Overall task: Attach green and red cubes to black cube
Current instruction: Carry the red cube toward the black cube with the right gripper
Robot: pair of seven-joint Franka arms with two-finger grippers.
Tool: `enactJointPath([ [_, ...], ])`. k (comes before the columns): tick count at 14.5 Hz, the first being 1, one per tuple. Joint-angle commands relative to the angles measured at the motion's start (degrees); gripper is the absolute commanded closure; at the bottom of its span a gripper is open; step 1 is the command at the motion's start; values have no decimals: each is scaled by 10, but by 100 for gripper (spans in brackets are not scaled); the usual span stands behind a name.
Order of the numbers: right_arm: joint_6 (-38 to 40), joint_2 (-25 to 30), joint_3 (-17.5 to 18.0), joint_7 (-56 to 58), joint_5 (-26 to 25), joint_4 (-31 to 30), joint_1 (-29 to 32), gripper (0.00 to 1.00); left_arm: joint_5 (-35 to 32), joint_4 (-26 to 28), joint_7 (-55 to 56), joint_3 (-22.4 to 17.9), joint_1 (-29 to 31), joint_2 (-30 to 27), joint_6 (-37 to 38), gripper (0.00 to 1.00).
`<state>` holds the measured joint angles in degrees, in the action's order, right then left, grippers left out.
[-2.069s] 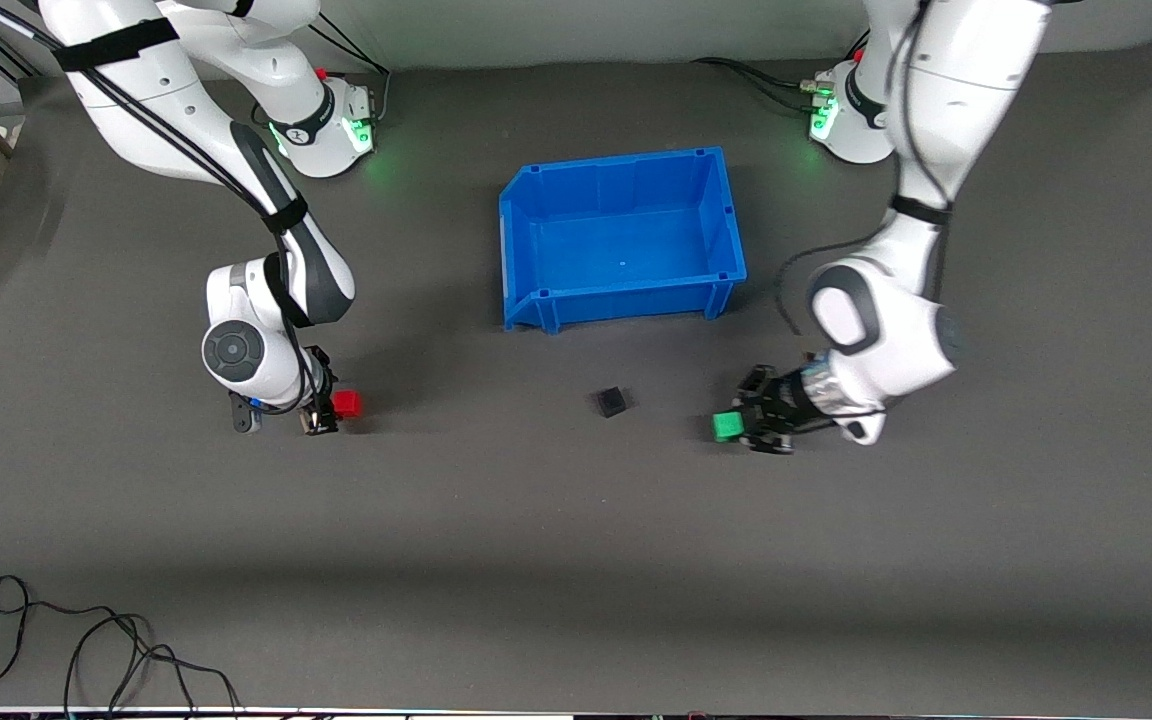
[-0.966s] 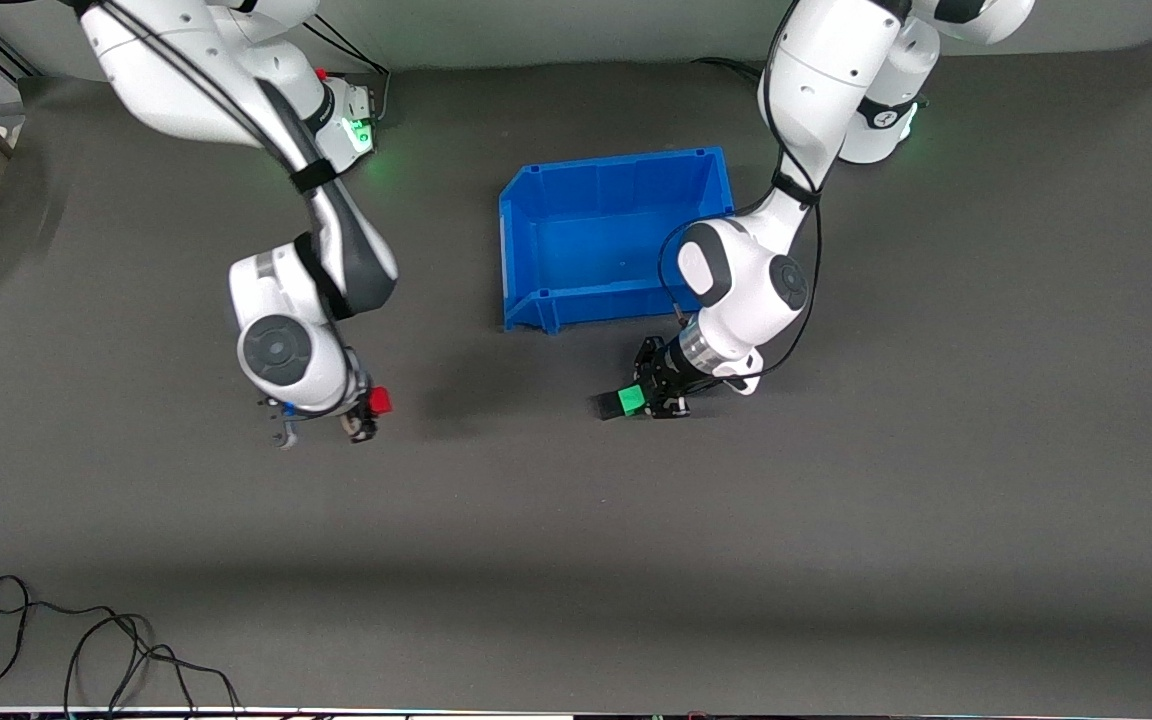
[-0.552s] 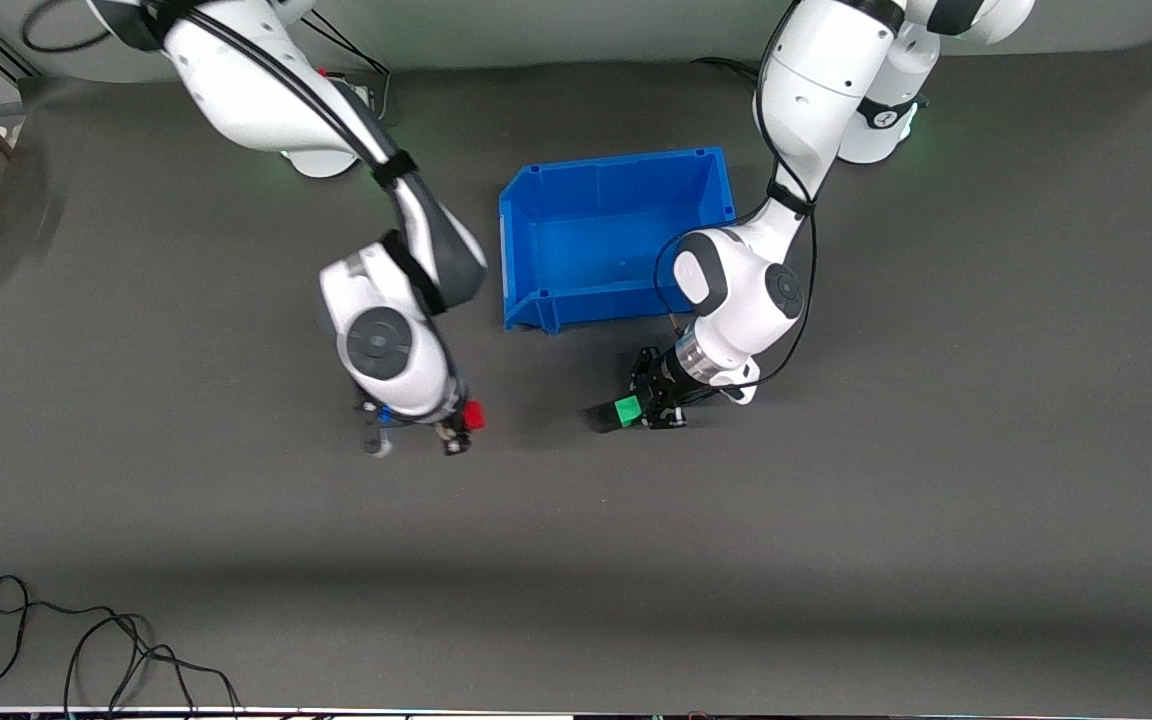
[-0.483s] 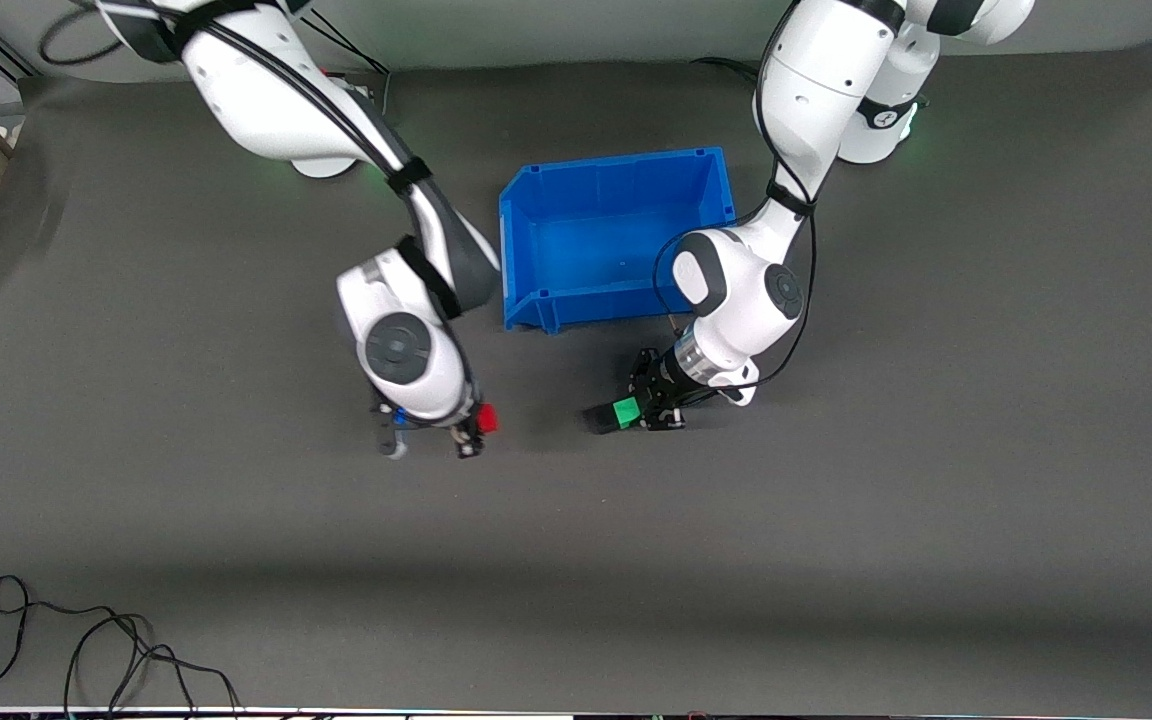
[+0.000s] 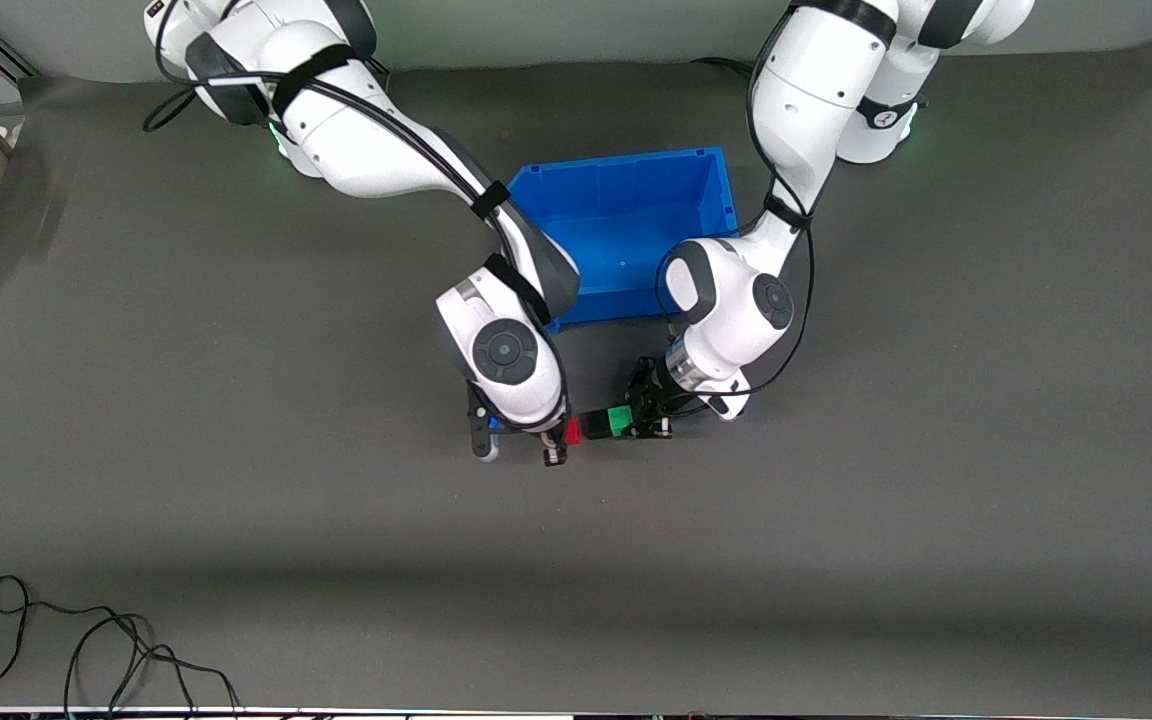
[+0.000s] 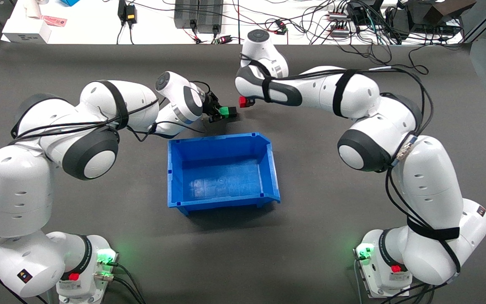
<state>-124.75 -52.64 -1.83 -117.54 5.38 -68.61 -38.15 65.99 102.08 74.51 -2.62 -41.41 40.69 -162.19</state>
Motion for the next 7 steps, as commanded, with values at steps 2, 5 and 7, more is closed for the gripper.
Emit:
enactJointPath([
  [2, -2, -35, 2, -14, 10, 26, 3, 83, -4, -12, -7, -5, -5, 5, 6, 82],
  [5, -21, -44, 3, -15, 11, 27, 3, 83, -2, -14, -6, -6, -1, -1, 28, 81],
  [7, -23, -44, 4, -16, 14, 28, 2, 83, -2, -14, -7, -6, -1, 1, 28, 81],
])
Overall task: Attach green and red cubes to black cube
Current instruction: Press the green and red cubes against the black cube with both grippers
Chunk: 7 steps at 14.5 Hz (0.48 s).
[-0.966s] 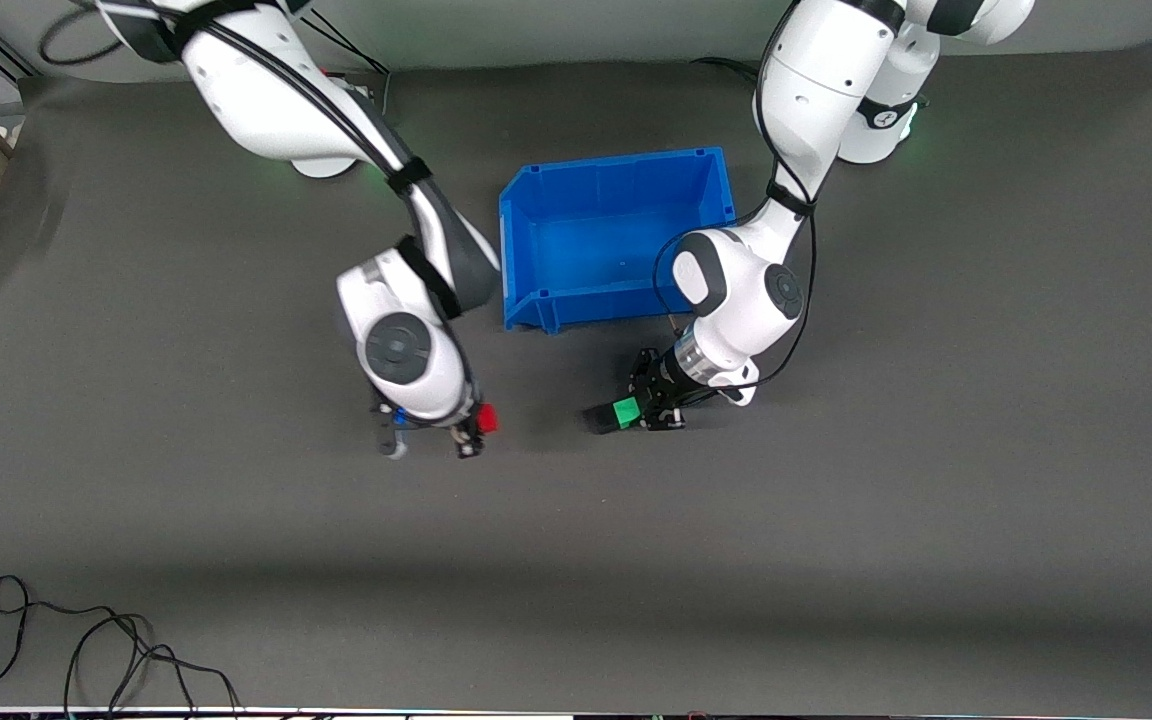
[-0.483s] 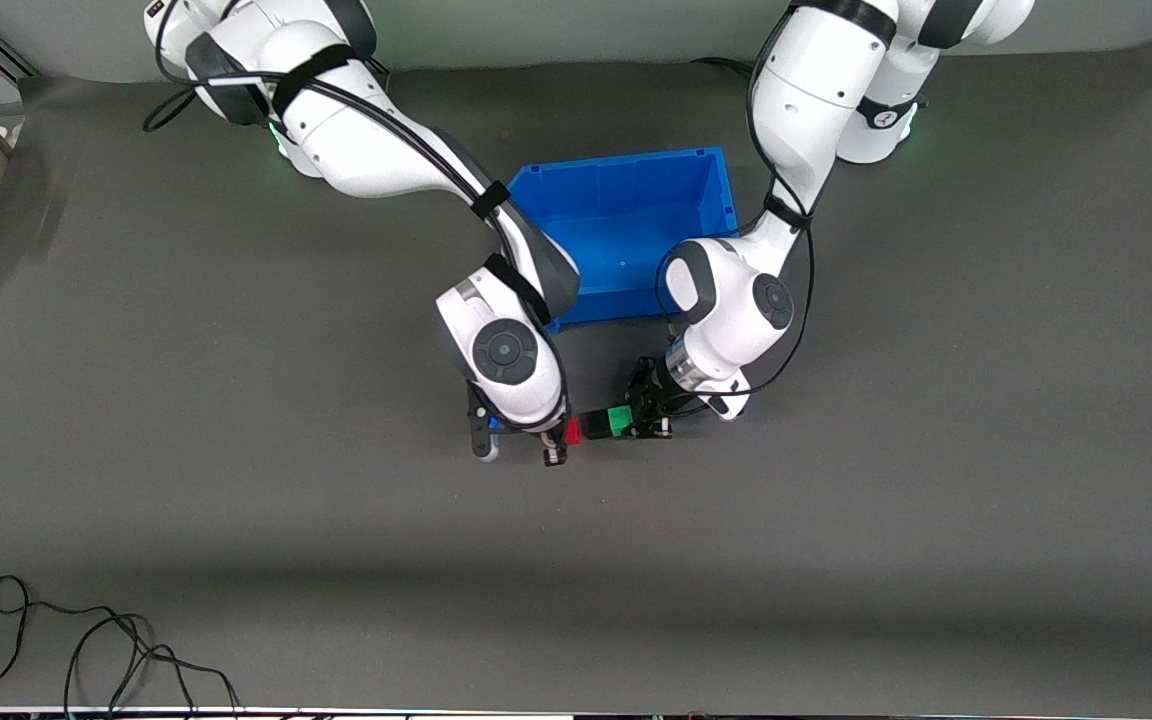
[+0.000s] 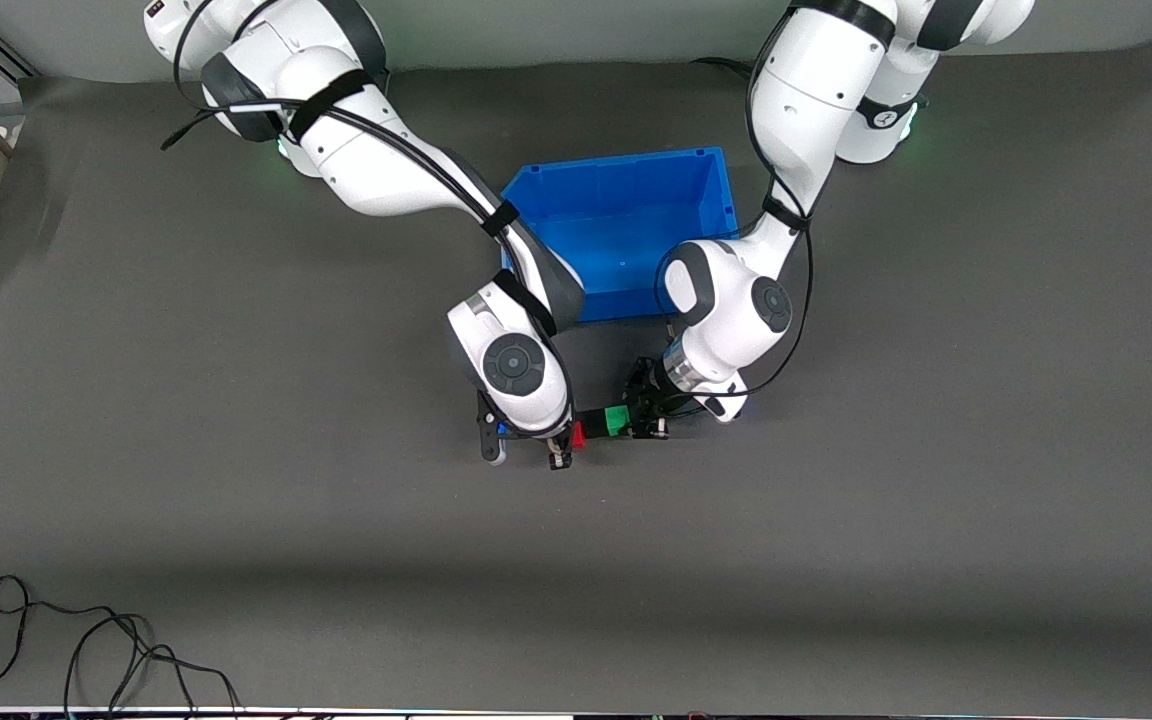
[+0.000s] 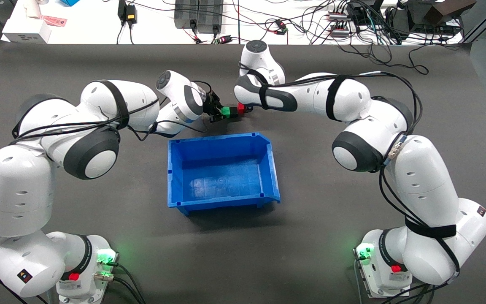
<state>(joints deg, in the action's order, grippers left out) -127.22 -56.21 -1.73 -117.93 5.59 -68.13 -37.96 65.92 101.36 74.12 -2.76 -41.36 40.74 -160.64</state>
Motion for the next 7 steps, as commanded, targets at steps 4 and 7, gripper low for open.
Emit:
enactJointPath([
  [4, 2, -8, 4, -12, 13, 23, 0, 77, -3, -7, -4, -5, -1, 3, 11, 67],
  [7, 1, -9, 3, -6, 12, 20, 1, 18, -3, -7, -5, -5, -1, 5, 10, 33],
])
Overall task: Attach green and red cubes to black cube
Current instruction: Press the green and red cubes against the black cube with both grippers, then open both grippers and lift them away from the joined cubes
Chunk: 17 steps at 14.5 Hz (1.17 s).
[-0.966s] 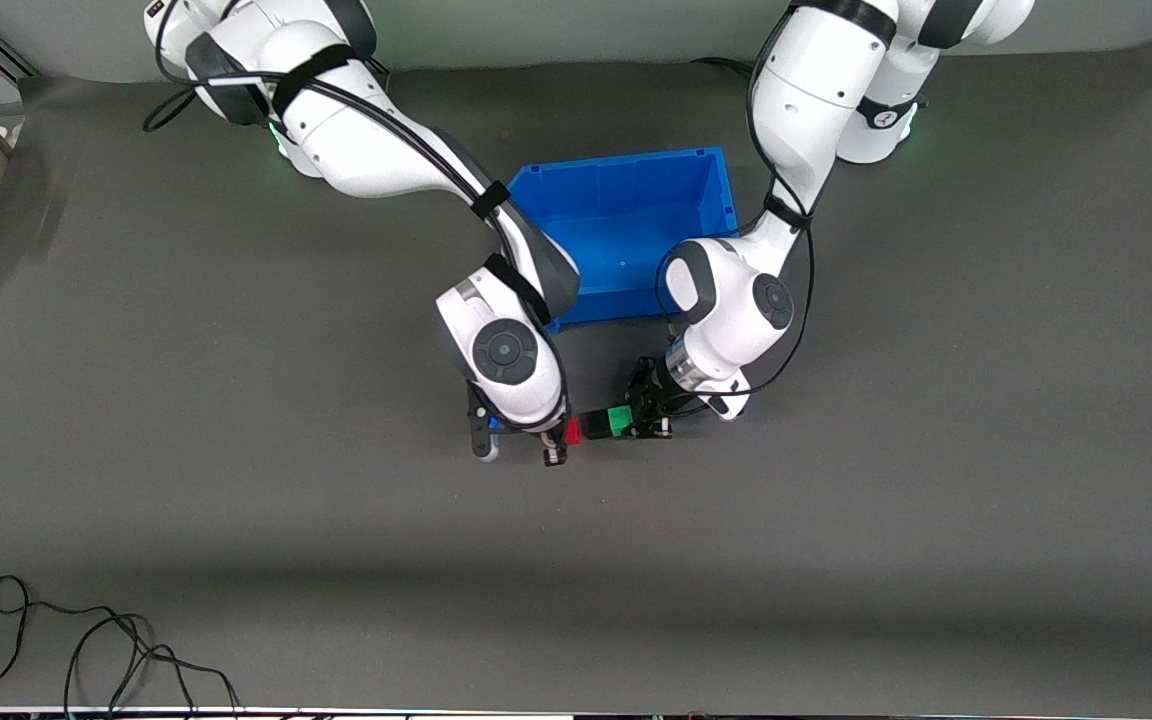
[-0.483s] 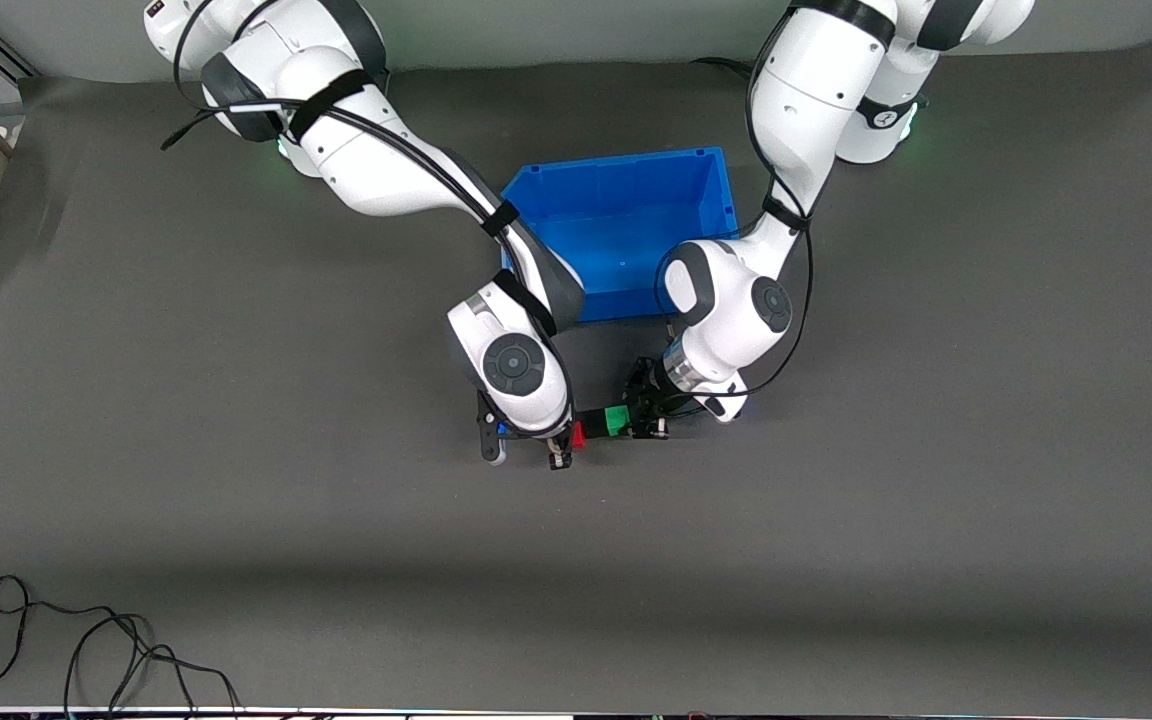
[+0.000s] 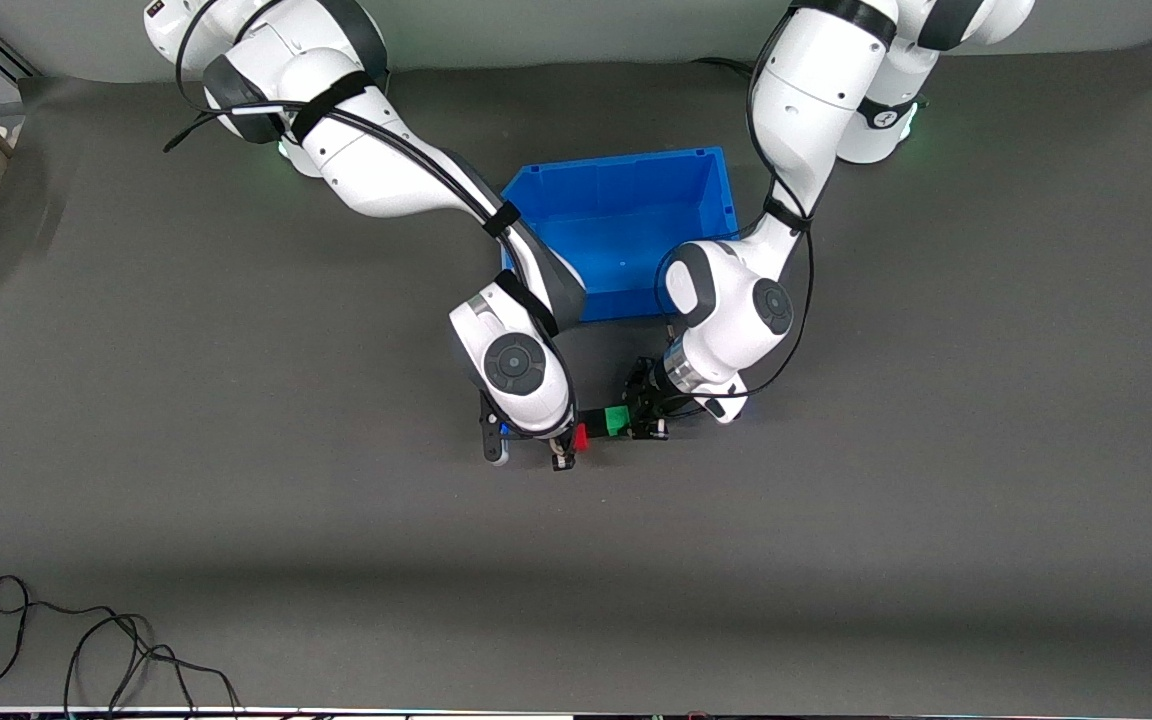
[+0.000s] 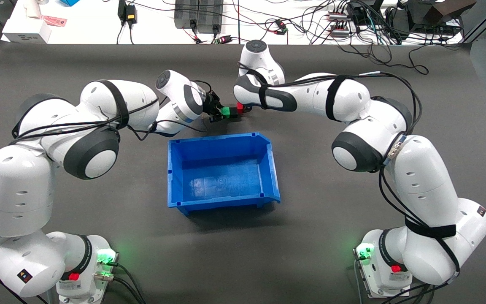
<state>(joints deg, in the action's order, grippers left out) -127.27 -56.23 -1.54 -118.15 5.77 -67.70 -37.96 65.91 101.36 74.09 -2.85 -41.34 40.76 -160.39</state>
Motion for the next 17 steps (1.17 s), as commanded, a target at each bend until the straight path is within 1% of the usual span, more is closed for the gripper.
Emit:
enactJointPath([
  [1, 3, -9, 1, -4, 10, 15, 1, 18, -3, -7, -4, -4, -1, 5, 8, 14],
  [2, 3, -9, 2, -4, 10, 15, 1, 17, -3, -7, -4, -4, -1, 4, 8, 8],
  [3, 4, -8, 1, -3, 10, 16, 1, 10, -3, -7, -4, -4, -1, 3, 10, 0],
  [4, 6, -5, 0, -2, 9, 16, 5, 3, -3, -6, -4, -6, 0, 1, 11, 0],
  [6, 18, 15, -5, 6, 2, 17, 11, 1, -6, -2, -4, -8, 15, -4, 15, 0],
  [7, 33, 30, -6, 29, 3, 17, 17, 1, -17, -1, -8, -8, 29, -12, 26, 0],
  [9, 54, 67, -7, 83, 5, 16, 56, 1, -52, 1, -9, -11, 67, -33, 79, 0],
  [10, 68, 88, -6, 119, 5, 10, 83, 1, -87, 6, -10, -13, 95, -51, 108, 0],
  [12, 133, 124, -7, 231, 8, 7, 118, 0, -160, 10, -11, -14, 152, -78, 179, 0],
  [13, 161, 143, -7, 292, 8, 6, 142, 0, -216, 9, -18, -14, 185, -90, 228, 0],
  [15, 212, 174, -7, 440, 9, 6, 181, 0, -313, 7, -59, -13, 247, -117, 323, 0],
  [16, 238, 191, -7, 495, 4, 1, 189, 0, -353, 7, -93, -13, 273, -132, 359, 0],
  [17, 266, 211, -19, 545, -3, -7, 193, 0, -388, 6, -131, -13, 296, -149, 393, 0],
])
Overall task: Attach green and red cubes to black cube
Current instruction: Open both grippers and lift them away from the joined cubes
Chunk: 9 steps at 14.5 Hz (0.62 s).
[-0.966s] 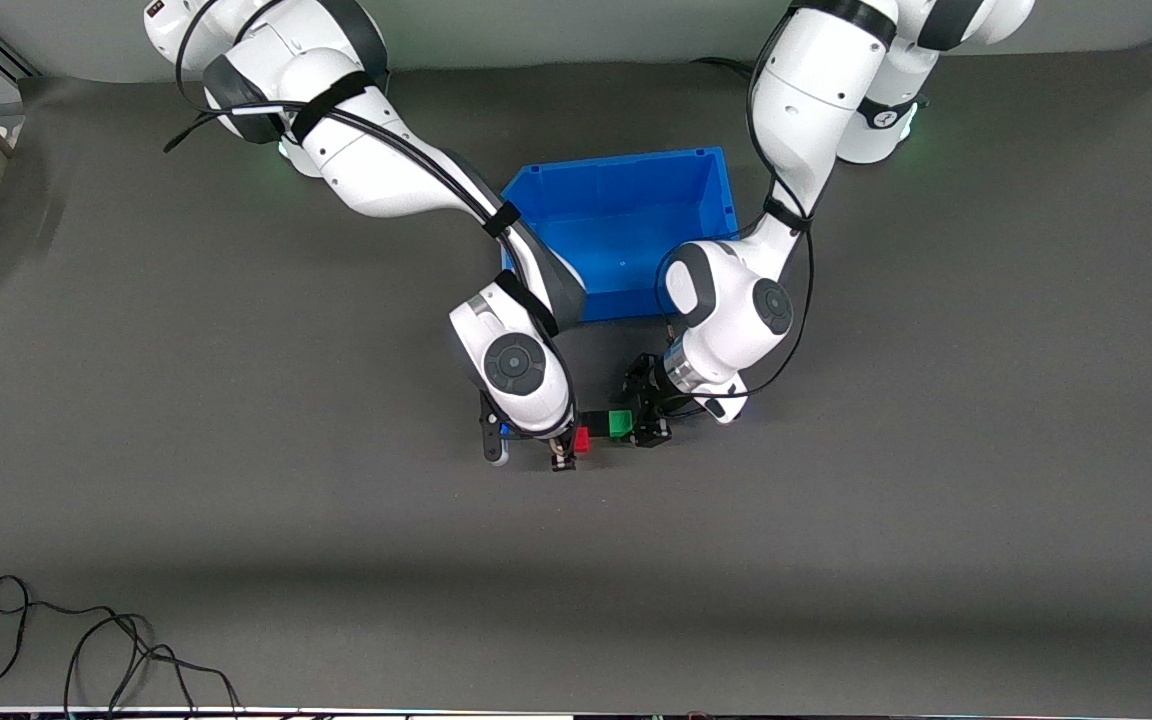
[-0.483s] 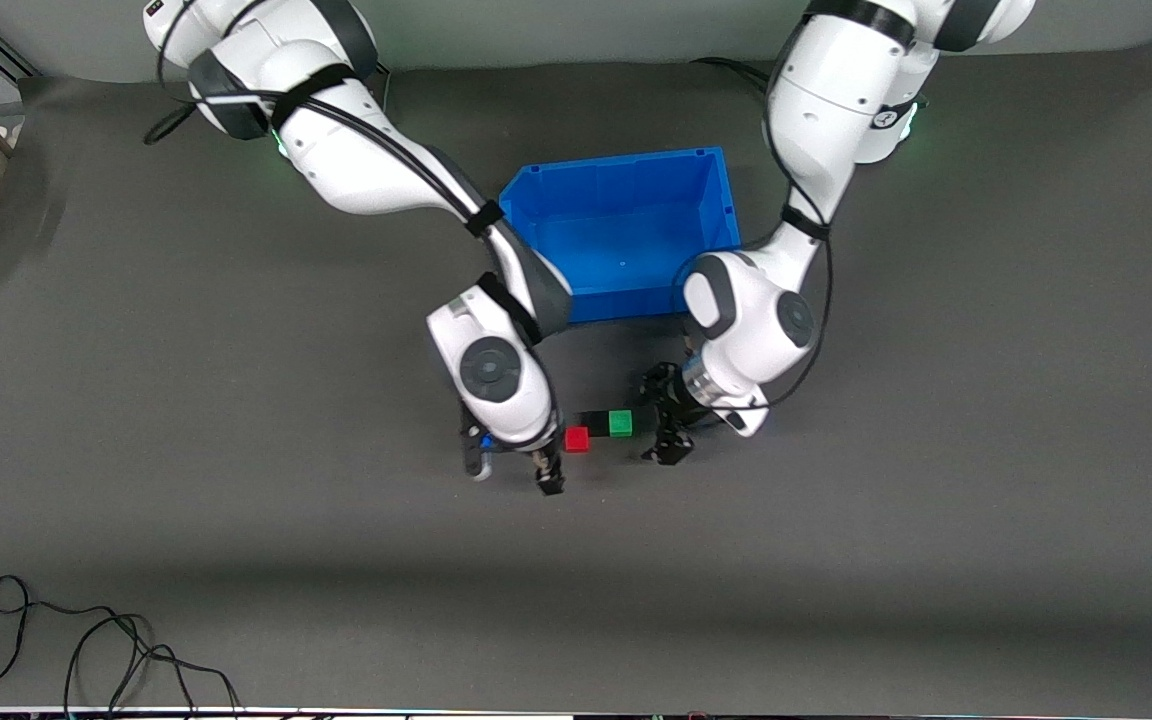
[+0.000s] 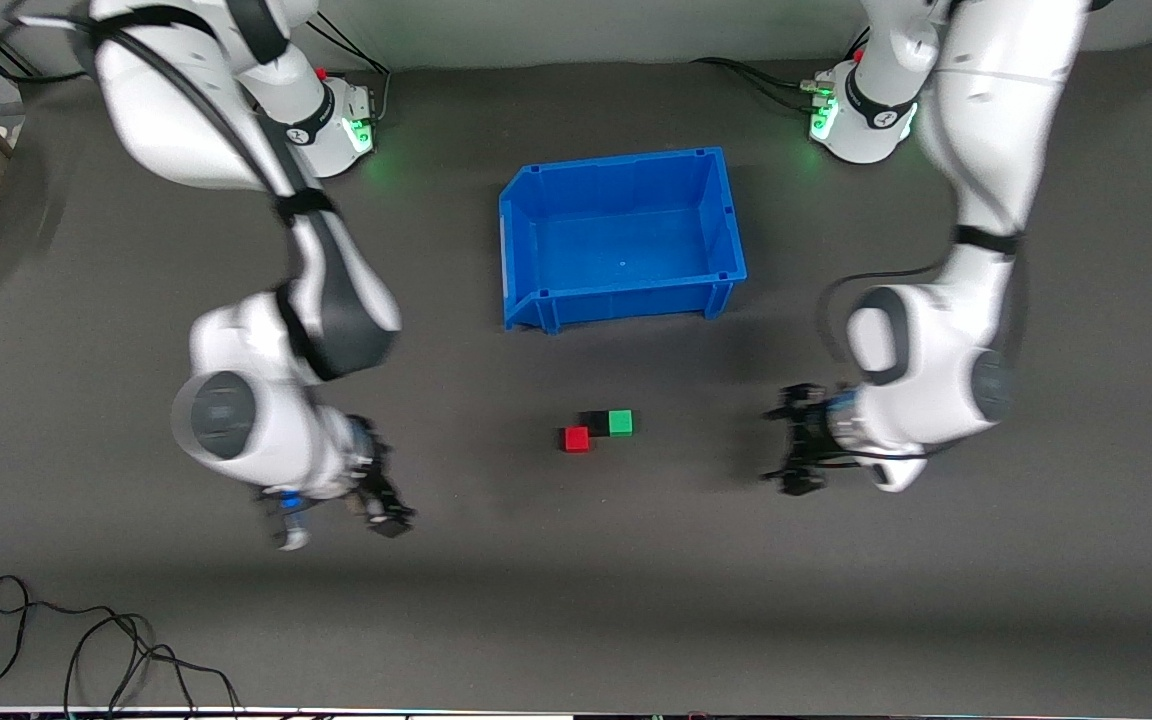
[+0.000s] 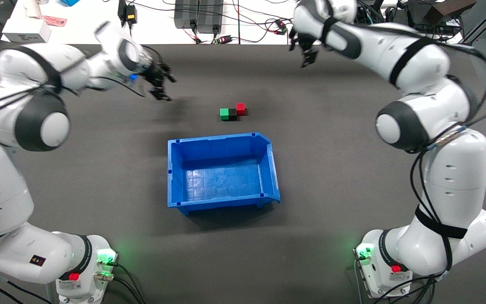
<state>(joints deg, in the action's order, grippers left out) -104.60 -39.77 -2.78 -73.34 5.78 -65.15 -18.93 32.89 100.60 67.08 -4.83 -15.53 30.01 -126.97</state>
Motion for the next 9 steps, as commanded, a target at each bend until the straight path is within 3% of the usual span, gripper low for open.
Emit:
enactJointPath([
  [1, 64, 68, -24, 150, -8, -45, 6, 0, -94, 12, -100, 6, 58, -59, 96, 0],
  [3, 87, 111, -56, 304, -5, -84, 20, 0, -169, 10, -171, 7, 84, -95, 149, 0],
  [5, 82, 155, -101, 368, -3, -136, 29, 0, -191, 5, -237, 7, 102, -122, 195, 0],
  [8, 77, 216, -159, 562, 0, -203, 30, 1, -237, -21, -307, 9, 101, -142, 246, 0],
  [9, 77, 231, -165, 582, -1, -208, 29, 1, -243, -40, -344, 9, 102, -142, 264, 0],
])
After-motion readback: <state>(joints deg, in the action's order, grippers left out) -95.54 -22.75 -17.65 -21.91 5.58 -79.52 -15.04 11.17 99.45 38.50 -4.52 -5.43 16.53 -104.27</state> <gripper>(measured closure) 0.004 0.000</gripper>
